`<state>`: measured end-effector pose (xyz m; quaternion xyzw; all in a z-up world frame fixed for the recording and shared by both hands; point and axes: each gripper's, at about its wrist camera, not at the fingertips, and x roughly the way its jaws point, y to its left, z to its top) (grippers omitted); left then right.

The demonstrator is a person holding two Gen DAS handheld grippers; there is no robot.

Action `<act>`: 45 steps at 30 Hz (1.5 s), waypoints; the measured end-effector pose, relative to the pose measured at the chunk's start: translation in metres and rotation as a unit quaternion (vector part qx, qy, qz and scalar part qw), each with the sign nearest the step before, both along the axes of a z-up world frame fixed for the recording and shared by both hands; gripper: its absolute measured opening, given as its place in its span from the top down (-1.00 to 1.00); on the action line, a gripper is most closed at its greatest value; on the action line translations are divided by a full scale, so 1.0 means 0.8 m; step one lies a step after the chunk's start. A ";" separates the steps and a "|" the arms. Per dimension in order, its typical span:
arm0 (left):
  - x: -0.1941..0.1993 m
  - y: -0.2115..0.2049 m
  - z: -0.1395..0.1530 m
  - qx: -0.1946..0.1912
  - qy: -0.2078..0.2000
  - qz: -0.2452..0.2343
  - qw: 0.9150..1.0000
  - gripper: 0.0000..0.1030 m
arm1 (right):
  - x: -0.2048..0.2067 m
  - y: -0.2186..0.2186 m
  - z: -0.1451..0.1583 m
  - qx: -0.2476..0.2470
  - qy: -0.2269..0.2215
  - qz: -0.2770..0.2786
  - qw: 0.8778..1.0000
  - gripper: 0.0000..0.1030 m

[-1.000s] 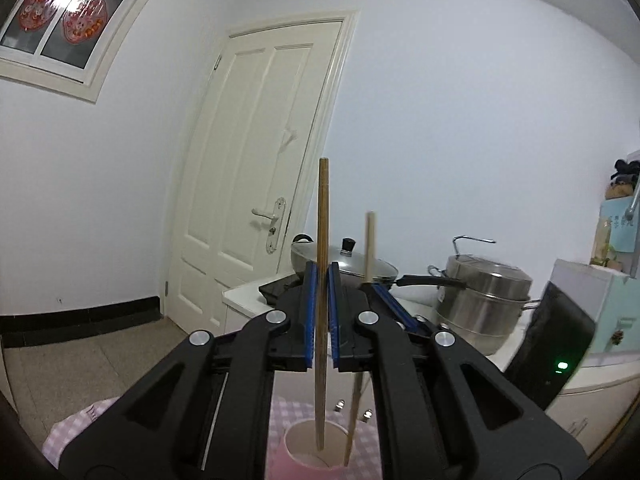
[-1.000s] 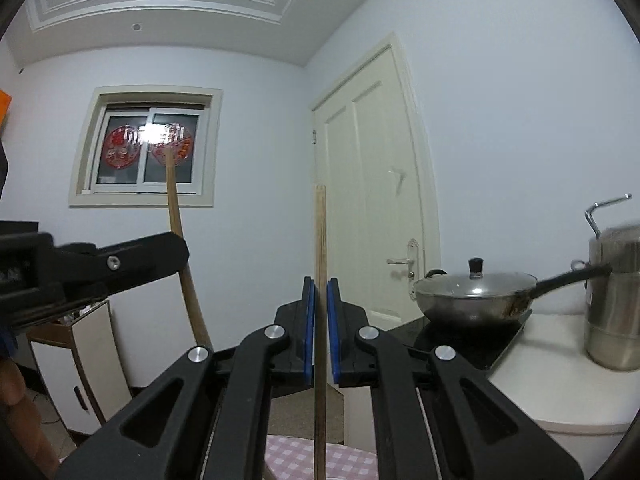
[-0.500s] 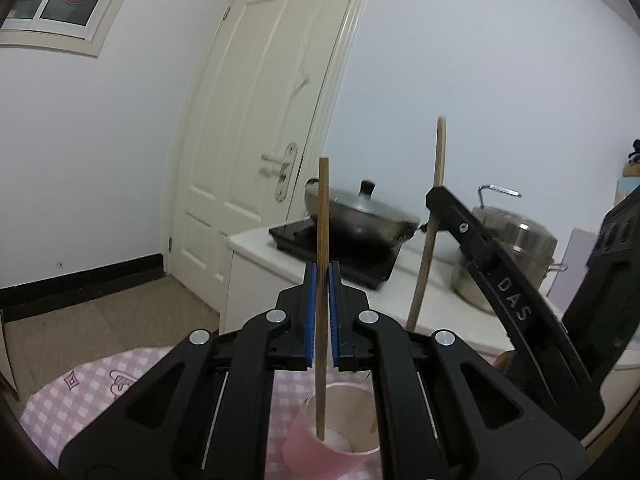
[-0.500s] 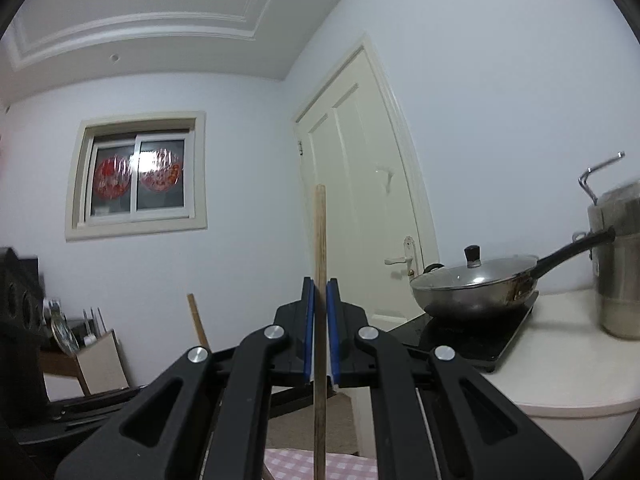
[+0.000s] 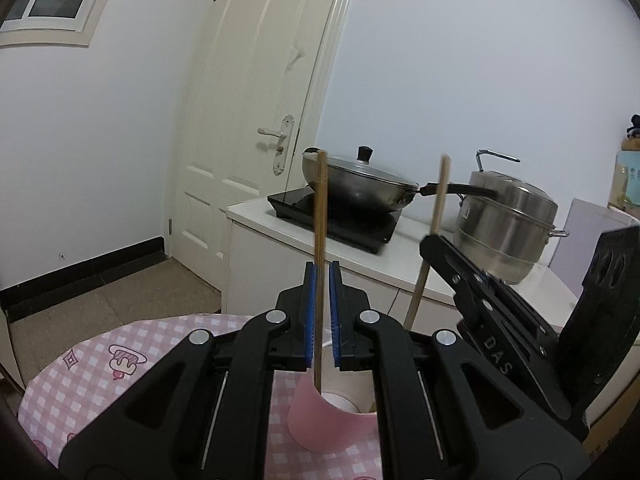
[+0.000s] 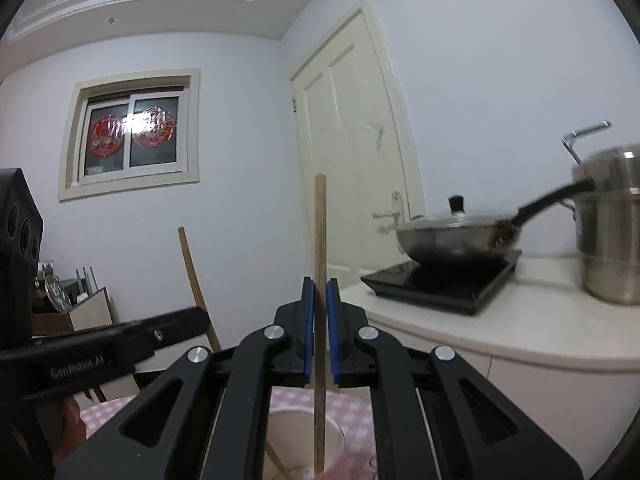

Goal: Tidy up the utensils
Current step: 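Lower the chopsticks into the pink cup and open both grippers, then move both open grippers back down to the chopstick pile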

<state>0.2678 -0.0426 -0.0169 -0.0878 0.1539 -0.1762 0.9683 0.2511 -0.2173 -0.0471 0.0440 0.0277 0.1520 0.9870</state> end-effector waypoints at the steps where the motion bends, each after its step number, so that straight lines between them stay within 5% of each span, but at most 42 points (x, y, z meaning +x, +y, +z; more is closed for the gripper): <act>1: -0.001 -0.001 0.001 0.003 0.003 0.000 1.000 0.86 | -0.003 -0.002 -0.001 0.002 0.003 -0.001 1.000 0.90; 2: -0.001 -0.002 0.000 0.004 0.006 -0.001 1.000 0.81 | -0.008 -0.003 -0.002 0.001 0.006 -0.003 1.000 0.90; 4: -0.003 -0.002 0.000 0.003 0.012 0.000 1.000 0.21 | -0.014 -0.003 -0.004 -0.001 0.011 -0.004 1.000 0.90; 5: -0.005 0.000 0.000 -0.003 0.010 0.003 1.000 -0.32 | -0.017 -0.003 -0.005 -0.004 0.014 -0.005 1.000 0.90; 13: -0.027 0.007 0.007 0.003 0.002 0.017 1.000 -0.34 | -0.039 -0.003 -0.007 -0.010 0.035 -0.004 0.999 0.87; 17: -0.041 0.009 0.007 0.022 0.002 0.022 1.000 -0.34 | -0.049 -0.006 -0.007 -0.004 0.046 -0.007 0.999 0.35; 20: -0.054 0.018 0.006 0.029 0.008 0.029 0.999 -0.34 | -0.061 -0.006 -0.005 -0.003 0.048 -0.007 0.999 0.27; 31: -0.082 0.073 -0.021 0.040 0.087 0.070 0.993 -0.46 | -0.098 0.005 -0.013 -0.043 0.072 -0.003 0.997 0.09; 38: -0.054 0.101 -0.085 0.034 0.232 0.090 0.968 -0.48 | -0.104 0.012 -0.044 -0.073 0.111 0.011 0.991 0.09; 45: -0.030 0.092 -0.136 0.031 0.331 0.098 0.938 -0.48 | -0.100 0.016 -0.077 -0.097 0.158 0.029 0.982 0.07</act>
